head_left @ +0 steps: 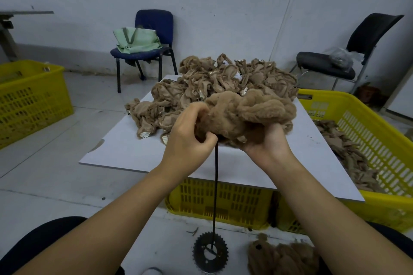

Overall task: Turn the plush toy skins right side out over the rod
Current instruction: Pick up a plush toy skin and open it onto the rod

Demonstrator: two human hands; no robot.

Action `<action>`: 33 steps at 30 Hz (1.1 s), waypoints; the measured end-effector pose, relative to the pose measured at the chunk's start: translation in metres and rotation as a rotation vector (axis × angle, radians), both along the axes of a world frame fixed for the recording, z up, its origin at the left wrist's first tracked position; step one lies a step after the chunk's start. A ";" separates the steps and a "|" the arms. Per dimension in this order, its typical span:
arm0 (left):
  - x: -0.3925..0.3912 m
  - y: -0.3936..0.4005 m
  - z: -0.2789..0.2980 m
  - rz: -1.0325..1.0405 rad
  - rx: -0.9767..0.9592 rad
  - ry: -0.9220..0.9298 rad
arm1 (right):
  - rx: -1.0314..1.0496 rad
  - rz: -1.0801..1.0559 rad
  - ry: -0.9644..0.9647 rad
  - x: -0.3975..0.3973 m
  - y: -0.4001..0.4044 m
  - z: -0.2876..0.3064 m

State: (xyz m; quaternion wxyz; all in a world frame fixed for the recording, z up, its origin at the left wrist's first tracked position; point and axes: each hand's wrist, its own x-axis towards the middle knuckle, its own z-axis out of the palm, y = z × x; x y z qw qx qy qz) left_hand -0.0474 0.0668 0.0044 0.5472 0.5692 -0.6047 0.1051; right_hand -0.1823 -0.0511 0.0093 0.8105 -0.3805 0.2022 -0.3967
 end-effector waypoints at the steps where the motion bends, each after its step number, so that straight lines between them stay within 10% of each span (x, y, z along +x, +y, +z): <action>1: 0.000 0.000 0.000 0.001 0.006 0.019 | 0.007 0.003 0.000 0.000 0.000 0.000; 17: 0.002 -0.007 0.000 -0.015 -0.052 0.182 | -0.047 -0.105 0.089 0.002 -0.004 0.006; 33: -0.004 0.007 -0.009 -0.015 -0.022 -0.502 | -0.255 0.071 0.027 -0.011 0.000 -0.004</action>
